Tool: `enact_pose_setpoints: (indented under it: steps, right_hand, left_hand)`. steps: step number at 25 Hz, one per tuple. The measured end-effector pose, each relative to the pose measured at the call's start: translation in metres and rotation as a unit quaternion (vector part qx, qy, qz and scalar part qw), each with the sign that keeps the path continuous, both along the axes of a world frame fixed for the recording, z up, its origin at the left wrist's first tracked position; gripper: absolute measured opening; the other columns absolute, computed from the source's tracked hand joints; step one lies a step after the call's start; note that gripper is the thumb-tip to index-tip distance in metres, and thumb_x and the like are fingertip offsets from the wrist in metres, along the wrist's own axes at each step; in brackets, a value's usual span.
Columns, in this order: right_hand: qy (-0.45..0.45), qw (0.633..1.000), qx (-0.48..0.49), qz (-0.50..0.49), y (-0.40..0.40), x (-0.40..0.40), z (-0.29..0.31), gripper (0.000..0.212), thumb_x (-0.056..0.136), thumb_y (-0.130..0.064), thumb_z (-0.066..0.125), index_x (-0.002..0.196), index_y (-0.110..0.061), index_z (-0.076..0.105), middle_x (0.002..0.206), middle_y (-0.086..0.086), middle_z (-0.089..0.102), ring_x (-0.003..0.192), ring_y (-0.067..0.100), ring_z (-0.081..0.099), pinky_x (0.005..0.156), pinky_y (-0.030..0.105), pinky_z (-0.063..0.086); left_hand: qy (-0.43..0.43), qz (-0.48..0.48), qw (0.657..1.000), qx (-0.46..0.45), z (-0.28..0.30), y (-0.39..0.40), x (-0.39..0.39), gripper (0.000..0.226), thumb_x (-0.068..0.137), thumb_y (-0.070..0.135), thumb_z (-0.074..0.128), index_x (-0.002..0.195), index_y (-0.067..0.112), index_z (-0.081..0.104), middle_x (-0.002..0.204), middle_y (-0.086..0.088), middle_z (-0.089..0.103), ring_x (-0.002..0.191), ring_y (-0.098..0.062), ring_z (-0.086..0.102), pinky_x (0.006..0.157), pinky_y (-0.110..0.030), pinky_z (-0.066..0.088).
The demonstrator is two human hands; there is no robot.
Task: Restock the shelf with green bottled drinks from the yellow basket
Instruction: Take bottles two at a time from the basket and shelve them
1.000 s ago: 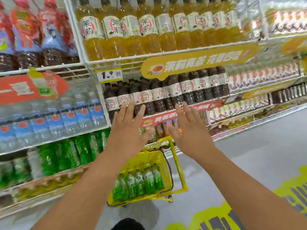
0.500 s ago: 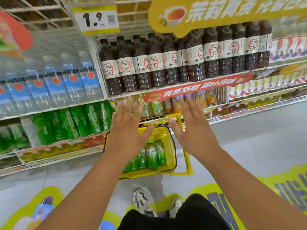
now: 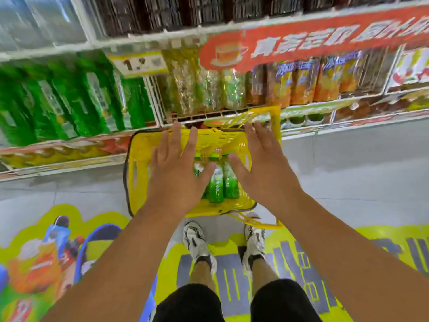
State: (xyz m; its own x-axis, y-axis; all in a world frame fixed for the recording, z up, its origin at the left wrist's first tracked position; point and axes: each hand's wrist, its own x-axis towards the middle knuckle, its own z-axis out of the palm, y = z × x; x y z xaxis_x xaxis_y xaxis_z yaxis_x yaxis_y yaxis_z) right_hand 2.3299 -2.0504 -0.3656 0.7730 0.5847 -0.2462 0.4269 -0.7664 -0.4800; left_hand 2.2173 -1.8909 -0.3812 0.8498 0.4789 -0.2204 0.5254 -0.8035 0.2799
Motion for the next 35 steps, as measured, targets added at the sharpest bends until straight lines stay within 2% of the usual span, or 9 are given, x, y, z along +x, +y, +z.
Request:
enact_pose_setpoints:
  steps: [5, 10, 13, 18, 22, 25, 27, 32, 35]
  right_hand:
    - [0.019, 1.000, -0.015, -0.005, 0.004, 0.007, -0.101, 0.082, 0.102, -0.051, 0.048, 0.164, -0.017, 0.006, 0.171, 0.010, 0.009, 0.158, 0.030, 0.006, 0.126, 0.043, 0.015]
    - [0.065, 0.997, -0.045, -0.026, 0.010, -0.001, -0.190, 0.083, 0.102, -0.049, 0.050, 0.164, -0.019, 0.003, 0.171, 0.008, 0.010, 0.157, 0.028, 0.008, 0.124, 0.044, 0.019]
    - [0.088, 0.993, -0.052, -0.054, 0.011, -0.009, -0.230, 0.081, 0.101, -0.042, 0.054, 0.164, -0.014, 0.010, 0.167, 0.010, 0.021, 0.153, 0.031, 0.019, 0.120, 0.043, 0.026]
    - [0.123, 0.982, -0.078, -0.118, 0.011, -0.013, -0.278, 0.074, 0.100, -0.035, 0.056, 0.160, -0.011, 0.020, 0.151, 0.015, 0.039, 0.136, 0.036, 0.043, 0.102, 0.045, 0.043]
    - [0.174, 0.961, -0.108, -0.185, 0.019, -0.015, -0.304, 0.049, 0.100, -0.031, 0.056, 0.141, -0.009, 0.042, 0.128, 0.016, 0.051, 0.113, 0.035, 0.058, 0.074, 0.035, 0.042]
    - [0.211, 0.941, -0.108, -0.240, 0.023, -0.016, -0.321, 0.035, 0.097, -0.025, 0.059, 0.126, -0.007, 0.050, 0.121, 0.014, 0.058, 0.094, 0.031, 0.059, 0.059, 0.029, 0.038]
    - [0.219, 0.933, -0.110, -0.263, 0.026, -0.015, -0.330, 0.030, 0.094, -0.019, 0.060, 0.120, -0.007, 0.054, 0.118, 0.014, 0.061, 0.084, 0.026, 0.053, 0.049, 0.026, 0.029]
    - [0.224, 0.918, -0.115, -0.307, 0.037, -0.007, -0.348, 0.033, 0.086, -0.010, 0.063, 0.117, -0.007, 0.055, 0.120, 0.015, 0.062, 0.091, 0.032, 0.058, 0.050, 0.023, 0.028]
    - [0.191, 0.929, -0.137, -0.287, 0.041, -0.005, -0.353, 0.044, 0.087, -0.016, 0.069, 0.125, -0.006, 0.048, 0.128, 0.015, 0.059, 0.114, 0.036, 0.061, 0.070, 0.028, 0.041]
  left_hand:
    - [0.031, 0.017, 0.999, -0.026, -0.102, -0.011, 0.011, 0.088, 0.089, 0.077, 0.028, 0.162, 0.032, 0.008, 0.171, -0.006, -0.007, 0.156, -0.032, -0.004, 0.124, -0.055, 0.005]
    - [0.072, 0.034, 0.995, -0.056, -0.187, -0.018, 0.014, 0.088, 0.094, 0.070, 0.041, 0.163, 0.031, 0.003, 0.170, -0.005, -0.012, 0.156, -0.030, -0.007, 0.125, -0.050, 0.001]
    - [0.090, 0.044, 0.991, -0.085, -0.225, -0.025, 0.009, 0.090, 0.094, 0.067, 0.045, 0.162, 0.032, -0.002, 0.170, -0.003, -0.016, 0.156, -0.027, -0.012, 0.125, -0.048, -0.001]
    - [0.112, 0.066, 0.983, -0.130, -0.273, -0.037, 0.012, 0.095, 0.092, 0.066, 0.051, 0.162, 0.030, -0.002, 0.169, -0.003, -0.015, 0.156, -0.028, -0.008, 0.125, -0.046, 0.004]
    - [0.110, 0.129, 0.961, -0.221, -0.304, -0.041, 0.021, 0.099, 0.089, 0.055, 0.067, 0.162, 0.028, 0.006, 0.170, -0.003, 0.010, 0.154, -0.028, 0.018, 0.120, -0.048, 0.031]
    - [0.102, 0.194, 0.941, -0.257, -0.318, -0.045, 0.027, 0.099, 0.086, 0.049, 0.074, 0.161, 0.027, 0.013, 0.156, -0.005, 0.041, 0.136, -0.028, 0.049, 0.102, -0.046, 0.050]
    - [0.107, 0.204, 0.938, -0.259, -0.324, -0.049, 0.030, 0.091, 0.086, 0.044, 0.076, 0.156, 0.023, 0.022, 0.143, -0.008, 0.052, 0.125, -0.030, 0.057, 0.091, -0.042, 0.053]
    - [0.080, 0.242, 0.919, -0.302, -0.343, -0.050, 0.034, 0.064, 0.081, 0.028, 0.077, 0.134, 0.020, 0.042, 0.116, -0.005, 0.065, 0.103, -0.031, 0.065, 0.079, -0.042, 0.055]
    - [0.069, 0.274, 0.902, -0.326, -0.351, -0.048, 0.033, 0.055, 0.082, 0.028, 0.079, 0.125, 0.015, 0.047, 0.105, 0.000, 0.065, 0.090, -0.025, 0.063, 0.072, -0.036, 0.051]
